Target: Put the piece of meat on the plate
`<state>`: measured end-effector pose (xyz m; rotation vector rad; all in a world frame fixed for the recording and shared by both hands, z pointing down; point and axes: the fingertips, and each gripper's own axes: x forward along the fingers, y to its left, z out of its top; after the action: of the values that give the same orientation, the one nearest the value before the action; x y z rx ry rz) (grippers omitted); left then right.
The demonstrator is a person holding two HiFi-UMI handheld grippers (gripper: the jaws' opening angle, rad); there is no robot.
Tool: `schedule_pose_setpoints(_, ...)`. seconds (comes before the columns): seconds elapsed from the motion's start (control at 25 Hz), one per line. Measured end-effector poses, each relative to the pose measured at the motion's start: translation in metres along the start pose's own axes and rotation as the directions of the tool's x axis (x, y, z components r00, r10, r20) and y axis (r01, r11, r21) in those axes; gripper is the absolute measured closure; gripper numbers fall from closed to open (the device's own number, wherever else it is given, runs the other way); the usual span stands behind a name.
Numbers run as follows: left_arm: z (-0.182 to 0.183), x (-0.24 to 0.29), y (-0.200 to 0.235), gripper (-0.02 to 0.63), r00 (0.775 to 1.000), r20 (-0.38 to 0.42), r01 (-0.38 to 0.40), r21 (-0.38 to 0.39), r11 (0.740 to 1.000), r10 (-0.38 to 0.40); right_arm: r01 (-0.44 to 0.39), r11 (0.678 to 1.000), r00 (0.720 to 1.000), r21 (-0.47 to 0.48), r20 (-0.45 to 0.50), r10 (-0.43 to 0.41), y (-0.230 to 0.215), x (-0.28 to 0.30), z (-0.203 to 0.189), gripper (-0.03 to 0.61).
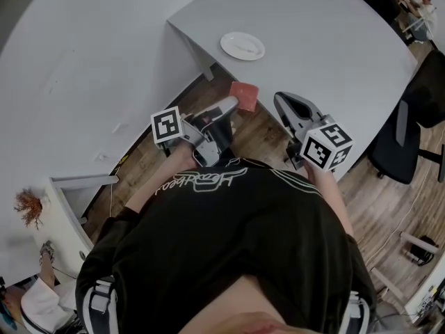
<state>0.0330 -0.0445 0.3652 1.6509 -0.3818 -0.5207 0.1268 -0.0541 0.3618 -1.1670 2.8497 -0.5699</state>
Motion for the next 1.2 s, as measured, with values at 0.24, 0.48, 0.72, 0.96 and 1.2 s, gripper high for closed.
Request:
schedule_pose_setpoints(0.24,0.029,0.018,0.004,0.535,0.999,-0.033,0.001,-0.013,1.0,-0.002,0.038,0.999,0.999,0.019,0.0,-0.038,-0.02,0.019,0.006,0.569)
schedule_pose_setpoints(0.48,0.069,0.037,0.011,0.535,0.997,-0.077,-0.013,-0.045,0.999,0.009,0.083,0.996,0.997,0.046,-0.01,-0.082,-0.043,0.051,0.017,0.569)
schedule_pose_setpoints(0.72,0.091,0.05,0.014,0.535,0.992,-0.123,-0.023,-0.061,0.998,0.016,0.134,0.989,0.991,0.063,-0.004,-0.134,-0.057,0.066,0.027,0.569)
schedule_pose_setpoints(0.96,0.119,0.063,0.019,0.535,0.985,-0.169,-0.032,-0.085,0.996,0.018,0.183,0.98,0.983,0.078,-0.011,-0.183,-0.069,0.087,0.034,0.569)
schedule_pose_setpoints(1.2,0.16,0.082,0.032,0.535,0.976,-0.216,-0.044,-0.107,0.993,0.02,0.217,0.966,0.976,0.14,0.001,-0.22,-0.092,0.12,0.045,0.569)
